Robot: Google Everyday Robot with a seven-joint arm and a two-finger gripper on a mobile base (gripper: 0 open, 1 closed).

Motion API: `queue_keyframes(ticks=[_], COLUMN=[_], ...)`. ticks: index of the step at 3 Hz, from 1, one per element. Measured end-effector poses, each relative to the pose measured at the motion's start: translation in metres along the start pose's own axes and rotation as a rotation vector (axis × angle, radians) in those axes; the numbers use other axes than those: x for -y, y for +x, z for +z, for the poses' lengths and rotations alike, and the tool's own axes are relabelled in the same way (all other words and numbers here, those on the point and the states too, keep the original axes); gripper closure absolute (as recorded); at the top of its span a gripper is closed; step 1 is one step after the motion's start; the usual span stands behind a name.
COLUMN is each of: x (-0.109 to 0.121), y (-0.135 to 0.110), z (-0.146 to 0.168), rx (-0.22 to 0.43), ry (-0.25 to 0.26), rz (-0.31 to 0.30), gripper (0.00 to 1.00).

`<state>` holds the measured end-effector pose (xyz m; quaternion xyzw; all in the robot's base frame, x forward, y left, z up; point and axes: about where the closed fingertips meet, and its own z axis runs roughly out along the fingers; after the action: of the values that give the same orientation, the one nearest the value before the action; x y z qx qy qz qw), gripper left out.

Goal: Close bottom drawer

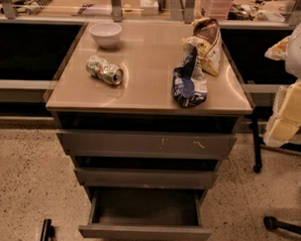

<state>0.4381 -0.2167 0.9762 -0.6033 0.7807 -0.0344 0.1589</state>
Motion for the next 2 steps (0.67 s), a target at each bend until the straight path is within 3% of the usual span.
queue_keyframes(ticks=[2], x=[-0.0026], y=[0.0026], z=[0.0045], rx=[0.021], ry=[0.007], rz=[0.004], gripper=[0.0])
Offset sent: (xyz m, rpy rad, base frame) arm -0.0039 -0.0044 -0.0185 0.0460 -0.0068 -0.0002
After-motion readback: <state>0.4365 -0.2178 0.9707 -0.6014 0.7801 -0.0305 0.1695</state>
